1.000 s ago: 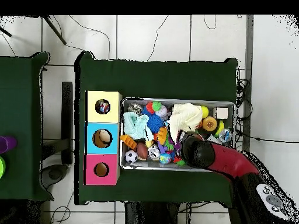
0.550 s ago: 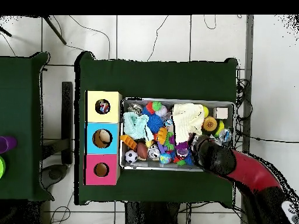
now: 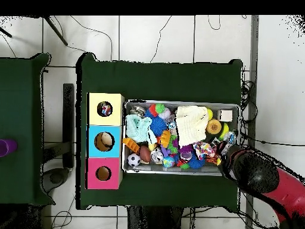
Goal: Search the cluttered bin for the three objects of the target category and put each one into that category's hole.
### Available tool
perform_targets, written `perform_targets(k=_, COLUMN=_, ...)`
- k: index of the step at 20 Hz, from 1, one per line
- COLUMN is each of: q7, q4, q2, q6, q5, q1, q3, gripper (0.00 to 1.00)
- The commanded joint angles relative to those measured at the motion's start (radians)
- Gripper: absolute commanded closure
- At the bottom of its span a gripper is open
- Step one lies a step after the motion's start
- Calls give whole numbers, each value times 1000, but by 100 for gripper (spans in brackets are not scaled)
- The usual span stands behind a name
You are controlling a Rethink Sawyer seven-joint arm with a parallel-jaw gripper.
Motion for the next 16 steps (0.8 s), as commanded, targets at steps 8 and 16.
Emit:
perform_targets(k=8, q7=46, q4=210, q2=-2, q6=-186, q5=-125, q1=92, q3=34, gripper=0)
perform_targets(k=16, q7=7, q4=222, q2=86, q6=-255, q5=-171, q1=-15, q3=75, gripper=0)
